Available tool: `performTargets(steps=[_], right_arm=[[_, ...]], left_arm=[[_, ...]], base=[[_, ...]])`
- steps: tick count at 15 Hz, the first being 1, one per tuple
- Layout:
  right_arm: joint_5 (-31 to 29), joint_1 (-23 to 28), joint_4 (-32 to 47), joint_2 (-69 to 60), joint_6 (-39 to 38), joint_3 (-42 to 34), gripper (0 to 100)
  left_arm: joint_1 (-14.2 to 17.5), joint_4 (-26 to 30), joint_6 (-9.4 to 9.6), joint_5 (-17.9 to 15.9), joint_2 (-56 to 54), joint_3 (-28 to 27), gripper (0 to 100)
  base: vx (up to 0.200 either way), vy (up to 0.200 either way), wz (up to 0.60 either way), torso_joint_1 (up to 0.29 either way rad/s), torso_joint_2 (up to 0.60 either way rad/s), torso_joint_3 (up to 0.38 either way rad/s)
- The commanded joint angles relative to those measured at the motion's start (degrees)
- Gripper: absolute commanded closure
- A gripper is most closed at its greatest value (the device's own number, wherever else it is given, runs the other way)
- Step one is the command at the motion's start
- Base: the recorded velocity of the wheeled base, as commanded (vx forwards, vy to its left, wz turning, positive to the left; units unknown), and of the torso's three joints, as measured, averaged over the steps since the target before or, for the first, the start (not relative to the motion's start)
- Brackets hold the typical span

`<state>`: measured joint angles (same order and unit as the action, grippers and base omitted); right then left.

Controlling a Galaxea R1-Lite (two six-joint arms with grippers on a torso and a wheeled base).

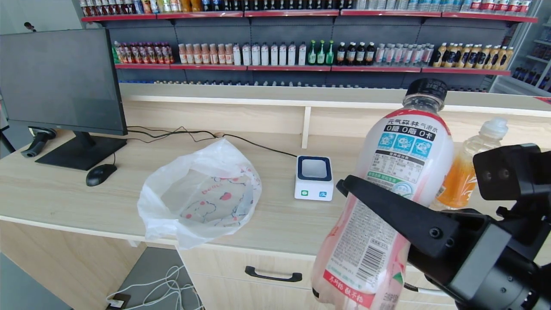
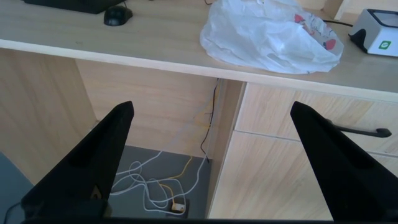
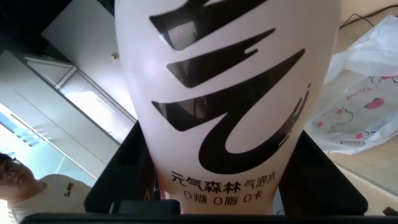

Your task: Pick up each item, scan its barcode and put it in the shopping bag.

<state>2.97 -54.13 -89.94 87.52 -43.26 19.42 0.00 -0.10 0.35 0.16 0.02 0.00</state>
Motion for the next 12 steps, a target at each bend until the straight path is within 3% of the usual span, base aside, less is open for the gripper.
performTargets(steps=[1, 5, 8, 12], right_arm=[[0.0, 0.0, -0.1, 0.4, 0.0, 0.0, 100], [0.1, 1.6, -0.1, 0.6, 1.6, -0.3, 100], [0.1, 5.1, -0.1, 2.3, 10.4, -0.2, 100], [0.0, 5.9, -0.1, 1.7, 25.7, -1.1, 100]], left_arm=[[0.0, -0.1, 0.00, 0.0, 0.0, 0.0, 0], [0.0, -0.1, 0.17, 0.0, 0.0, 0.0, 0], [-0.1, 0.0, 0.17, 0.0, 0.0, 0.0, 0], [-0.1, 0.0, 0.26, -0.1, 0.0, 0.0, 0]], base=[[0.000, 0.000, 0.00, 0.000, 0.00, 0.000], [0.000, 0.000, 0.00, 0.000, 0.00, 0.000], [0.000, 0.000, 0.00, 0.000, 0.00, 0.000], [0.000, 0.000, 0.00, 0.000, 0.00, 0.000]])
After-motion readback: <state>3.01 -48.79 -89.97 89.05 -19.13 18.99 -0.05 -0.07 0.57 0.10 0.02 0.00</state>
